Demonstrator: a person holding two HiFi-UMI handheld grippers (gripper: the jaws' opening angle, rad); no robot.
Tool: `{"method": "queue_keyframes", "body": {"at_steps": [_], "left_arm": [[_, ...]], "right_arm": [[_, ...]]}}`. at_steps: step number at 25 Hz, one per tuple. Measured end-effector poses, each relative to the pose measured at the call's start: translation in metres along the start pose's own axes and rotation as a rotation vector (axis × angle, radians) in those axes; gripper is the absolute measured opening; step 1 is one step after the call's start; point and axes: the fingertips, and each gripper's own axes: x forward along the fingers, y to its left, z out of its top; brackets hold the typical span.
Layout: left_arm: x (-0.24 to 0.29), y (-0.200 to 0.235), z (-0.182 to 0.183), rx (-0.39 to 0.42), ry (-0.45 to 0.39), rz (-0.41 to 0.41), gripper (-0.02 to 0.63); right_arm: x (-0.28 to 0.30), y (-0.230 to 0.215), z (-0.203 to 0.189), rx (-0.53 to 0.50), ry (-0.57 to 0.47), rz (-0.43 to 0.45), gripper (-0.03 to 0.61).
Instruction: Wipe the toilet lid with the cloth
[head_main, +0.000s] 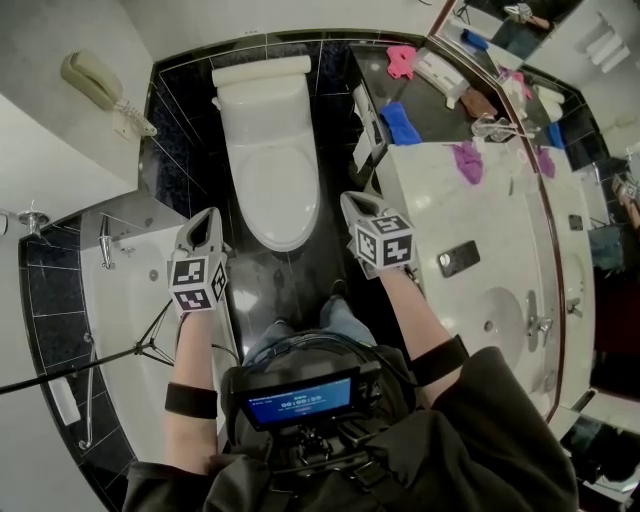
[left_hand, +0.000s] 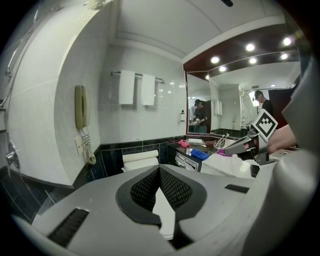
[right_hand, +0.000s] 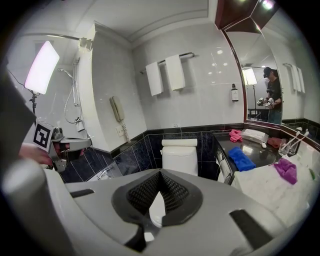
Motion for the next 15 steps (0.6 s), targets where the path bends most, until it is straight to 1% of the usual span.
{"method": "queue_keyframes", "body": {"at_steps": [4, 8, 15], "left_arm": [[-0.0017, -0.0028, -0.0003, 0.002, 0.003, -0.003, 0.002], [-0.0036, -0.0039, 0.0009, 0.006, 0.003, -0.002, 0.002], [-0.0063, -0.0093, -0.0008, 0.008, 0.009, 0.0, 0.002]], "right_arm": [[-0.0021, -0.0014, 0.0029, -0.001, -0.004, 0.002, 0.015], [-0.0035, -0.0018, 0.008, -0.028, -0.006, 0.007, 0.015], [-0.0052, -0.0033, 0.0045, -0.039, 0.005, 0.015, 0.015]]}}
